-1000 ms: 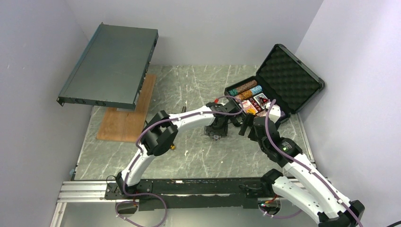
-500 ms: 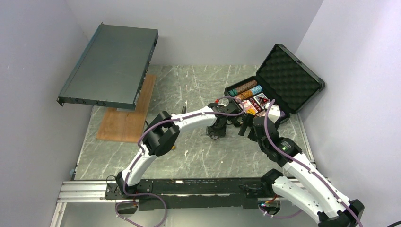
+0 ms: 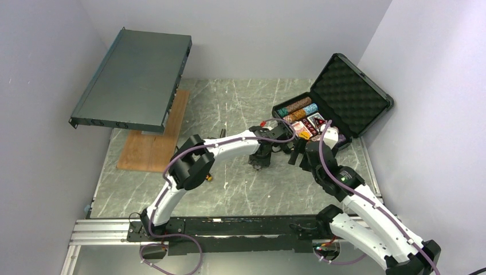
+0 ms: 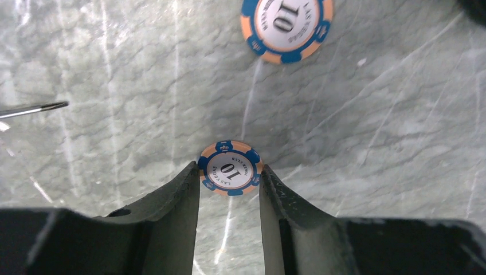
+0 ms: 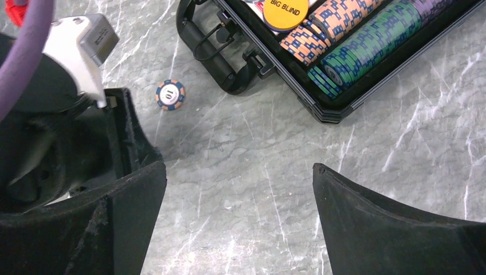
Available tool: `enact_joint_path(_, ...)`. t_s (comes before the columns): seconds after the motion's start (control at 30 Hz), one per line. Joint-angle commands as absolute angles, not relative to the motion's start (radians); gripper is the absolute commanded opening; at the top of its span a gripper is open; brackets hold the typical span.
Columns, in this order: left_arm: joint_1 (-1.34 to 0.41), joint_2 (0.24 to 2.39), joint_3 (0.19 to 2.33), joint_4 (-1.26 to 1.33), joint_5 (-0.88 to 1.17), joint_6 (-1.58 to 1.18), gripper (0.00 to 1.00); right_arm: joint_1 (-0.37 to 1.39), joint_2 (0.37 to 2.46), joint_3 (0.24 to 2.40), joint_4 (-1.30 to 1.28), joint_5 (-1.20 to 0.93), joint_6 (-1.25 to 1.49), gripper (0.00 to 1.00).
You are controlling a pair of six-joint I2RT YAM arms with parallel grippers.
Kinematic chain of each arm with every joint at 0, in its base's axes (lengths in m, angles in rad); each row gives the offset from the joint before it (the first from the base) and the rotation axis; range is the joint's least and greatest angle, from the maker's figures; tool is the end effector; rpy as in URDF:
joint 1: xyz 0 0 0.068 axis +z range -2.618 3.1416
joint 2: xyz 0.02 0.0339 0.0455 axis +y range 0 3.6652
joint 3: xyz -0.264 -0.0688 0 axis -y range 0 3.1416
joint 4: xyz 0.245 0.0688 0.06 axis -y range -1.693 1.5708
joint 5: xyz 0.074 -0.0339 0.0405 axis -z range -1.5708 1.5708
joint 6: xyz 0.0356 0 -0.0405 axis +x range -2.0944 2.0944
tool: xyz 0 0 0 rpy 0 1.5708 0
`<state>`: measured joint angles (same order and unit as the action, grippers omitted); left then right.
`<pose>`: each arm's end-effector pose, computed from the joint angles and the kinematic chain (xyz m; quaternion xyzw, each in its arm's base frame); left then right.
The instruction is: Pack up texas hold em set
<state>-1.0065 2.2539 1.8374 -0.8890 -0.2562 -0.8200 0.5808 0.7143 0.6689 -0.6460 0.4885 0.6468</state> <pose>0.2555 -0.3867 0.1694 0.0747 0.9804 -0.0264 0.1804 0.1339 0.0679 0.2680 0.1319 0.8741 0.0590 0.4637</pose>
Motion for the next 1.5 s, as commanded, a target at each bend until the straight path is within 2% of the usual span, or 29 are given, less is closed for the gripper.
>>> enact_joint_path(0.0,-0.992,2.067,1.733,-0.804,-0.254,-0.734,0.26,0.575,0.729,0.667,-0.595,0.471,0.652,1.0)
enact_joint_path(0.17,-0.974,1.904,1.568,-0.686,-0.216,-0.646,0.21,0.518,0.758,0.667,-0.57,0.396,0.658,0.99)
enact_joint_path(0.27,-0.97,1.813,1.474,-0.616,-0.201,-0.58,0.19,0.398,0.772,0.667,-0.538,0.271,0.62,0.99)
enact_joint_path(0.4,-0.967,1.707,1.372,-0.53,-0.183,-0.471,0.18,0.171,0.826,0.677,-0.479,-0.058,0.55,0.99)
enact_joint_path(0.53,-0.966,1.619,1.284,-0.443,-0.173,-0.347,0.19,0.019,1.011,0.727,-0.4,-0.473,0.525,0.99)
enact_joint_path(0.63,-0.963,1.585,1.26,-0.42,-0.158,-0.255,0.19,0.005,1.233,0.807,-0.369,-0.765,0.511,0.98)
enact_joint_path(0.77,-0.963,1.529,1.224,-0.388,-0.122,-0.155,0.19,0.036,1.322,0.789,-0.129,-0.967,0.646,0.95)
enact_joint_path(0.83,-0.963,1.506,1.21,-0.379,-0.102,-0.12,0.2,0.089,1.377,0.832,-0.116,-1.002,0.653,0.94)
enact_joint_path(1.07,-0.958,1.477,1.196,-0.377,-0.081,-0.071,0.2,0.251,1.535,0.908,-0.006,-1.055,0.728,0.76)
enact_joint_path(1.17,-0.956,1.476,1.194,-0.379,-0.073,-0.071,0.19,0.319,1.576,0.927,0.029,-1.054,0.727,0.72)
enact_joint_path(1.3,-0.953,1.475,1.187,-0.378,-0.067,-0.071,0.19,0.358,1.598,0.911,0.081,-1.066,0.753,0.62)
enact_joint_path(1.47,-0.948,1.48,1.187,-0.384,-0.052,-0.071,0.18,0.38,1.604,0.888,0.082,-1.082,0.739,0.55)
